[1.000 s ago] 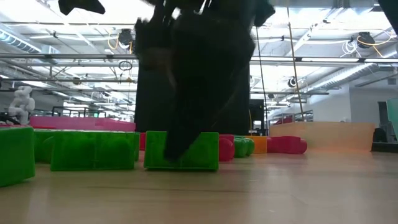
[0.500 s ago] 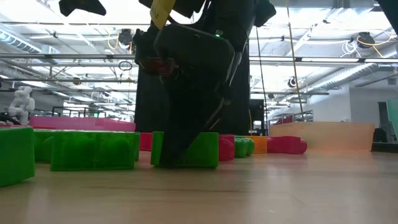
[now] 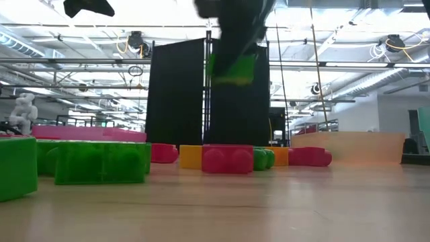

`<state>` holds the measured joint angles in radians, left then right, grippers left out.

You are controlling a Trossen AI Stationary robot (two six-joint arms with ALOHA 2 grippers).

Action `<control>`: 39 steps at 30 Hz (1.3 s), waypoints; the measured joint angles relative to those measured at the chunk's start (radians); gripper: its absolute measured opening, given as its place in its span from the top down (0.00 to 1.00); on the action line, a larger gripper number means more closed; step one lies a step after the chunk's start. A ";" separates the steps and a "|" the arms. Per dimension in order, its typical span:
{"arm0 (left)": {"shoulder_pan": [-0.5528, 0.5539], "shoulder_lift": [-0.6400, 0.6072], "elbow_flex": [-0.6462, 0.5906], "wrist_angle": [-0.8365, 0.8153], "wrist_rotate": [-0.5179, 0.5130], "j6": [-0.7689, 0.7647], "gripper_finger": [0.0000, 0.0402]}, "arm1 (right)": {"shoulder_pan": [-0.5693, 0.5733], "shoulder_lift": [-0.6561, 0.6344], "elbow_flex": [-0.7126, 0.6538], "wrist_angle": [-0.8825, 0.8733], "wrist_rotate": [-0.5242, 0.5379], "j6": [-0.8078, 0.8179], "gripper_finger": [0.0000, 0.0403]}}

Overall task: Sort blocks
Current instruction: Put the green game piece into the orange bin

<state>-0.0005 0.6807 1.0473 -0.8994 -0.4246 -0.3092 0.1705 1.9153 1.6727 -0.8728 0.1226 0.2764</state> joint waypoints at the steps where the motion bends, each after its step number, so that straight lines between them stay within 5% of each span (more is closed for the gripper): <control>1: 0.000 0.000 0.000 0.000 -0.001 0.000 0.92 | -0.022 -0.033 0.000 -0.029 0.028 -0.004 0.62; 8: 0.000 0.000 0.000 0.000 -0.002 0.000 0.92 | -0.254 -0.197 0.002 -0.324 0.224 0.077 0.62; 20: 0.000 0.000 0.000 -0.001 -0.002 0.005 0.92 | -0.728 -0.263 0.002 -0.522 0.210 0.190 0.62; 28: 0.000 0.000 0.000 -0.001 -0.002 0.003 0.92 | -0.959 -0.259 -0.110 -0.351 0.091 0.192 0.62; 39: 0.000 0.000 0.000 -0.001 -0.002 -0.026 0.92 | -1.050 -0.259 -0.391 -0.045 -0.022 0.208 0.62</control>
<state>-0.0002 0.6807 1.0473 -0.9001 -0.4263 -0.3351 -0.8797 1.6562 1.2819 -0.9176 0.1006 0.4844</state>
